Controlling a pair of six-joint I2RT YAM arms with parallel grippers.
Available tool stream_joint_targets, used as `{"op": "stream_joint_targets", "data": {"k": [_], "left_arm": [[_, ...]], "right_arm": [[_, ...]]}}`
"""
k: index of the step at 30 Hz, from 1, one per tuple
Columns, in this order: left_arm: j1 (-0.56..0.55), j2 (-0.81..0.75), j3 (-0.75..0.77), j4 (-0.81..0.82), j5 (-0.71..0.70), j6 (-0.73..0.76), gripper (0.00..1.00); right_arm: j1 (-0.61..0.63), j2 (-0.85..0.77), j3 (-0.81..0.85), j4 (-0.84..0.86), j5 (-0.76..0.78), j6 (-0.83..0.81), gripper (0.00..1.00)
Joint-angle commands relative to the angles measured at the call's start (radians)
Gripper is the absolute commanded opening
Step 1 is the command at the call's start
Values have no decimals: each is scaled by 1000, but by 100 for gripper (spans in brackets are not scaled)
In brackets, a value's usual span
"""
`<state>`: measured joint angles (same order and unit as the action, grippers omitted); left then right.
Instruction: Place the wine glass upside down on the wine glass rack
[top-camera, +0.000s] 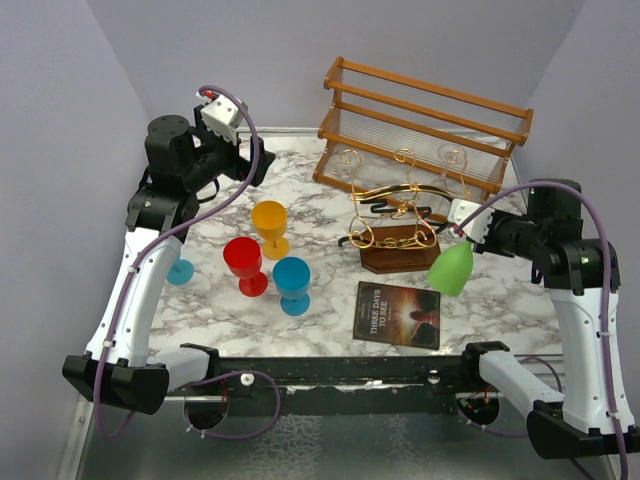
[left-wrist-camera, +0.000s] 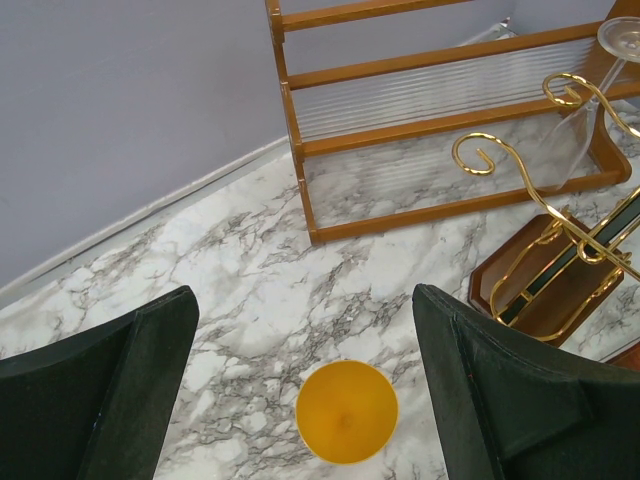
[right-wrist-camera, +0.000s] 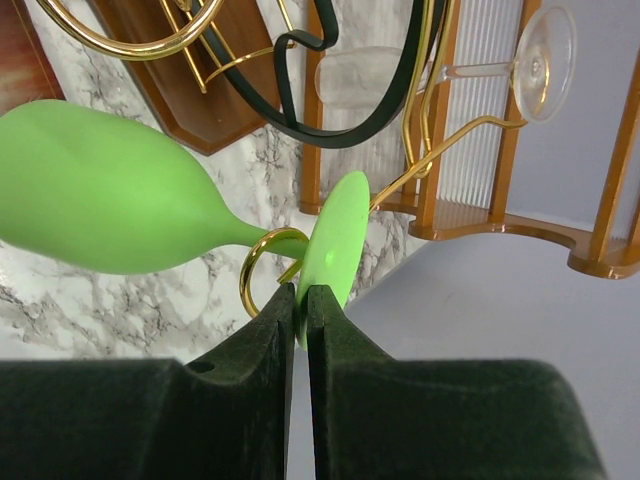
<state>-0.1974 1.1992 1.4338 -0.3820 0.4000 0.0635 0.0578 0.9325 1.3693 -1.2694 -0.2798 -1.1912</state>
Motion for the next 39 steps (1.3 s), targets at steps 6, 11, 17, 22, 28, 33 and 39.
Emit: {"op": "stream_joint_targets", "data": {"k": [6, 11, 17, 22, 28, 33, 39], "left_arm": [[6, -10, -5, 26, 18, 26, 91], [6, -16, -14, 22, 10, 38, 91], [6, -19, -18, 18, 2, 51, 91], [6, -23, -22, -2, -19, 68, 91], [6, -33, -32, -60, -68, 99, 91], [12, -43, -58, -103, -174, 107, 91], [171, -63, -124, -152, -108, 54, 91]], "right_arm": [[4, -37, -49, 7, -54, 23, 15], [4, -48, -61, 1, -82, 31, 20], [3, -52, -77, 3, -84, 39, 22], [4, -54, -74, -2, -90, 49, 26], [4, -62, -58, -14, -124, 63, 35], [4, -58, 9, -41, -205, 82, 47], [3, -37, 127, -15, -335, 179, 71]]}}
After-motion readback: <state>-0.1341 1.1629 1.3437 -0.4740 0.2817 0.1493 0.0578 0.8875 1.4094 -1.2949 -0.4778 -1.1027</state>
